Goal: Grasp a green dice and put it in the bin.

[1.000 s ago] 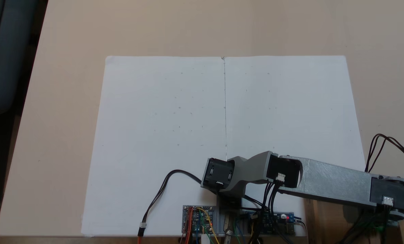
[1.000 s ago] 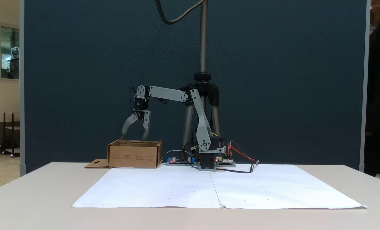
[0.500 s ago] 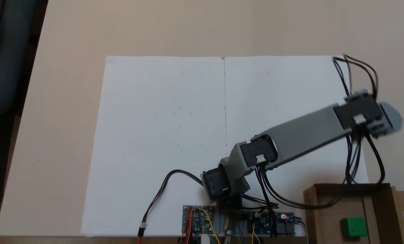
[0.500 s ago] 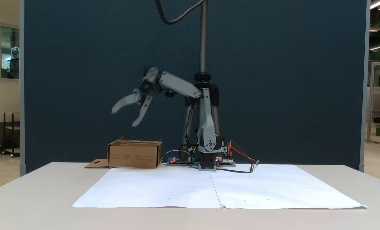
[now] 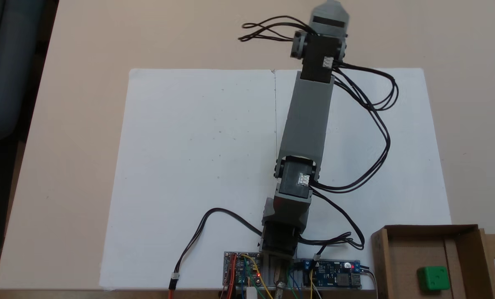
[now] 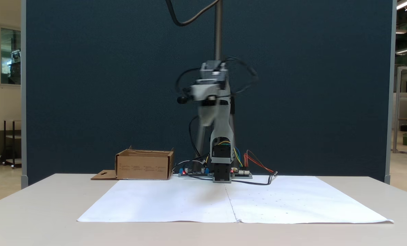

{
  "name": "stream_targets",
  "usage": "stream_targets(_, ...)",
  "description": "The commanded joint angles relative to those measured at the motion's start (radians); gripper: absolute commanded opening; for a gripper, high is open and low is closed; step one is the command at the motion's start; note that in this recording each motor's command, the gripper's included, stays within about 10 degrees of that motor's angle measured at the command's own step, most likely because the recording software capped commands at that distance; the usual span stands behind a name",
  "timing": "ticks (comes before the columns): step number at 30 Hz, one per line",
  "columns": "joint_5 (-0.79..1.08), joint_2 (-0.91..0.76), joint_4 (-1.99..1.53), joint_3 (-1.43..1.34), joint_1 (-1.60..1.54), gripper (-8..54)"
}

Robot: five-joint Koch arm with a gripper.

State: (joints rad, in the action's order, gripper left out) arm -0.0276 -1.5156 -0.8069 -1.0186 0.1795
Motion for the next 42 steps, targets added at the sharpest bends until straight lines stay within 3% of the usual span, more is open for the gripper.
stream_targets(1, -0.058, -0.064, 0.117, -0.028, -0.032, 44.4)
stream_targets(9, -0.014, -0.367, 0.441, -0.436, -0.126, 44.3)
stream_targets(18, -0.020, -0.641, 0.745, -0.614, -0.132, 46.6)
stream_targets(32, -0.015, -0.834, 1.176, -1.246, -0.143, 44.8)
stream_targets(42, 0.005, -0.847, 1.497, -1.649, -0.192, 43.2)
